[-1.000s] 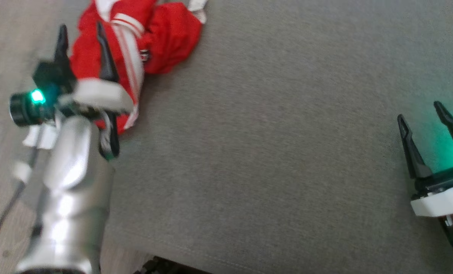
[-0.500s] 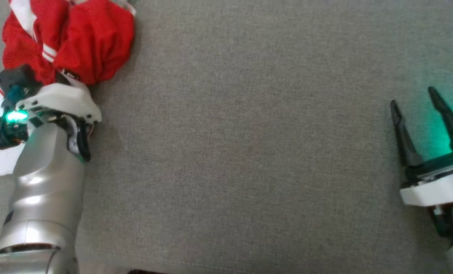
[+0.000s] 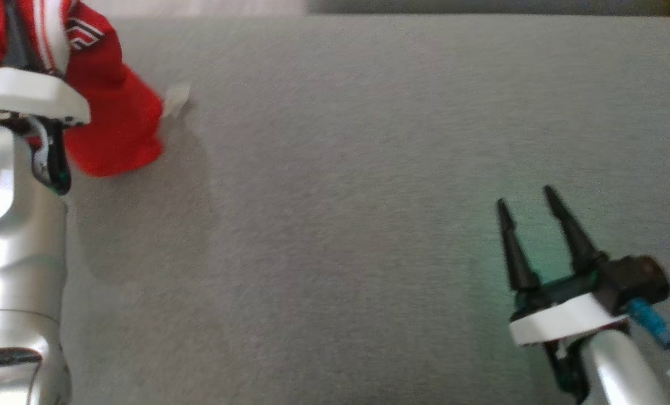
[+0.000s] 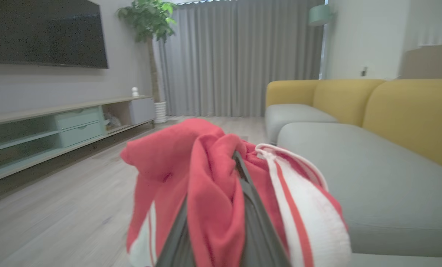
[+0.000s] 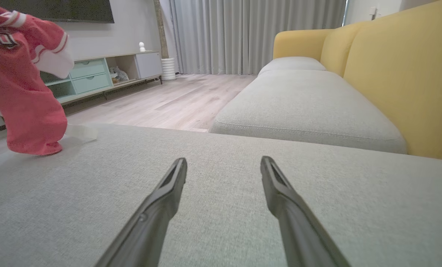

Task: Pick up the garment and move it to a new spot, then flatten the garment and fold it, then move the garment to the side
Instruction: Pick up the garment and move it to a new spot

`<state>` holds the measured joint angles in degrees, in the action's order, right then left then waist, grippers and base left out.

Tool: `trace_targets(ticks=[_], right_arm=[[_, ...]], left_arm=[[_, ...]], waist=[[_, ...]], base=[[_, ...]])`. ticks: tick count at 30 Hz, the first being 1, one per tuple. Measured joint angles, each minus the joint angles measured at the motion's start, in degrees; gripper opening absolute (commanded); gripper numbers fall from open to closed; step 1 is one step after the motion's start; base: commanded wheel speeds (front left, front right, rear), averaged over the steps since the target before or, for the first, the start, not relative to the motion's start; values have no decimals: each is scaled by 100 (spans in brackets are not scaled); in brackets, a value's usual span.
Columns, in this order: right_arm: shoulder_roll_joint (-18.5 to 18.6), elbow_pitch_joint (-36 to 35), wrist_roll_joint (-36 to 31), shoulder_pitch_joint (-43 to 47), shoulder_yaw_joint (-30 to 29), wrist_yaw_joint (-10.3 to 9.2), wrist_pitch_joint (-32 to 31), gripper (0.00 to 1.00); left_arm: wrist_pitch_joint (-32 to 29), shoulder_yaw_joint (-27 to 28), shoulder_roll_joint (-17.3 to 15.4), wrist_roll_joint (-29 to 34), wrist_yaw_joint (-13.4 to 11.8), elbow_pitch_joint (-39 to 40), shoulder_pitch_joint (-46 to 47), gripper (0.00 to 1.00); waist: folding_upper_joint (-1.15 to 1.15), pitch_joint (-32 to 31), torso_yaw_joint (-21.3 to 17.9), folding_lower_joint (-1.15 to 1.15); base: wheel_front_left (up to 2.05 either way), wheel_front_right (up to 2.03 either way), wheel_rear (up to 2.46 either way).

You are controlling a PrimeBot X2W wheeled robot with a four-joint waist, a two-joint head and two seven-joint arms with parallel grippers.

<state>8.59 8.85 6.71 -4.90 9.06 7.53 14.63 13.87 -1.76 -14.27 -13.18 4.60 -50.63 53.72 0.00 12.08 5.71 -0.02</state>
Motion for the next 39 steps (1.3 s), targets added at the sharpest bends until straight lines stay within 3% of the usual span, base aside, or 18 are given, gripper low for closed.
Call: trace_targets(ticks=[8,16,20,25,26,27,28,31,39], right_arm=[[-197,60,-15,413,327,0,0,100],[-293,52,-14,429,391,0,0,100],[-343,44,33,428,444,0,0,100],[-413,45,87,400,524,0,0,100],[-430,48,94,385,555,0,0,100],[-439,55,94,366,579,0,0,100],[-446,57,94,344,584,0,0,100],[-447,75,94,299,548,0,0,100],[-437,123,93,473,327,0,0,100]], left_arm=[[-609,-381,296,-286,192,1229,-550,0],[-921,-1070,487,-170,246,1956,-1347,0],[-681,-1674,766,-80,254,1984,-1723,0],[-328,-2205,1014,-35,256,1568,-2205,0],[-209,-2303,1022,23,243,1426,-2335,4],[-105,-2398,1024,151,205,1295,-2447,45],[-48,-2465,1032,255,132,1178,-2536,100],[41,-2520,1081,307,-105,1127,-2754,100],[59,-2195,1140,414,-933,3264,-4244,100]], waist=[[0,-639,-1144,0],[0,-802,-2273,1],[0,-621,-2585,1],[0,-293,-2675,3],[0,-223,-2682,3],[0,-163,-2682,3],[0,-118,-2676,3],[0,-104,-2590,3],[0,-460,-2147,2]], base=[[0,0,0],[0,0,0],[0,0,0],[0,0,0],[0,0,0],[0,0,0],[0,0,0],[0,0,0],[0,0,0]])
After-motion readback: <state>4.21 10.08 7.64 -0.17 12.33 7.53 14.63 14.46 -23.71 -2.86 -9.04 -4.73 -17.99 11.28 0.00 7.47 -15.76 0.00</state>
